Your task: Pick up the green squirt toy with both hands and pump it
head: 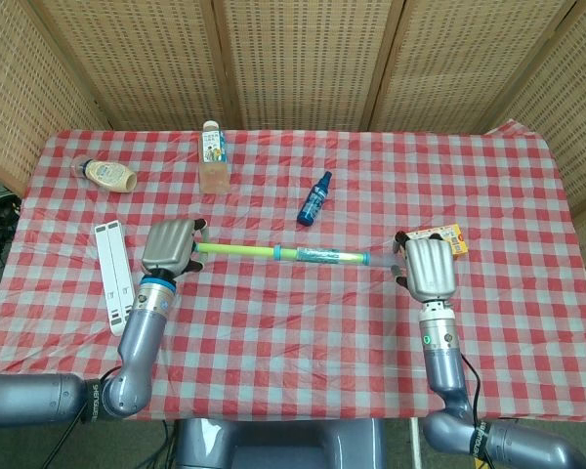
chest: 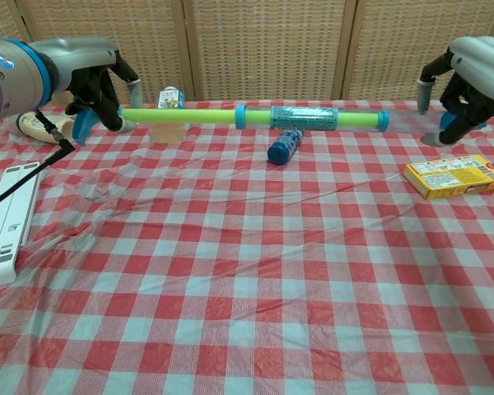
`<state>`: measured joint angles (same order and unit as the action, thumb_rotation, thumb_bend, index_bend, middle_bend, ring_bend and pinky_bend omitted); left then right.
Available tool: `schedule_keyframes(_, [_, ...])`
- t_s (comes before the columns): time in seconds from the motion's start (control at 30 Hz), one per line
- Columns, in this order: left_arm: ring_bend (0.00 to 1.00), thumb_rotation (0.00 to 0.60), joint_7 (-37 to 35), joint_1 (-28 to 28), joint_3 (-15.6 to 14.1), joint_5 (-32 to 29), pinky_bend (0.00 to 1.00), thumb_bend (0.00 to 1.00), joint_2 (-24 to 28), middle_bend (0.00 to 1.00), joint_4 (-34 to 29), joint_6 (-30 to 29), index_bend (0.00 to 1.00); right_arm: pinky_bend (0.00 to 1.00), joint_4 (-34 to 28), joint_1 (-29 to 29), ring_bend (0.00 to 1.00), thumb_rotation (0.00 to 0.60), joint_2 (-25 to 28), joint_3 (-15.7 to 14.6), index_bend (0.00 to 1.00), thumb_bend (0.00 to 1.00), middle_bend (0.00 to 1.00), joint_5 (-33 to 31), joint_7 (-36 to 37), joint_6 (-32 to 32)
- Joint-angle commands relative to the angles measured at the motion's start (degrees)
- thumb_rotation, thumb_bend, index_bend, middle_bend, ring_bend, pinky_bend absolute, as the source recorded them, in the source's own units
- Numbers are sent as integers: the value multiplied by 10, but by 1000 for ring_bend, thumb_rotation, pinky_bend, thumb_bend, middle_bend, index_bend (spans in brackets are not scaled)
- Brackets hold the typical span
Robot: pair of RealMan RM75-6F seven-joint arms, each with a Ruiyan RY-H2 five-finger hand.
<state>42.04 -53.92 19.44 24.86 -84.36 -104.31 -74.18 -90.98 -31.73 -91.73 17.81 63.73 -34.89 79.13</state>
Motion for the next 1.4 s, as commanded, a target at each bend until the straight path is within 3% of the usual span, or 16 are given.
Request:
schedule_keyframes(0.03, [887,600,3,-7,5,-6,793,639,-6,959,9,7,850,561,5,-5,1000,600,-5,2,699,401,1000,-2,0,-4])
schedule_keyframes(0.73, [887,600,13,-44,20,-28,793,638,-42,959,28,17,849,561,-3,-23,1000,600,-23,4,700,402,1000,-2,-5,-7])
schedule_keyframes(1.27, [887,600,5,-47,15,-26,793,637,-54,958,31,15,845,561,-11,-26,1000,600,-26,-2,698,390,1000,-2,-17,-4])
schedule_keyframes(1.33, [879,600,3,-46,12,-20,787,622,-54,939,33,15,831,560,-10,-25,1000,600,-24,-4,681,387,1000,-3,-18,-5])
schedule_keyframes(1.4, [821,600,5,-43,4,-14,736,596,-50,855,33,15,758,536,-11,-23,979,600,-19,-7,619,379,982,-3,-18,-7])
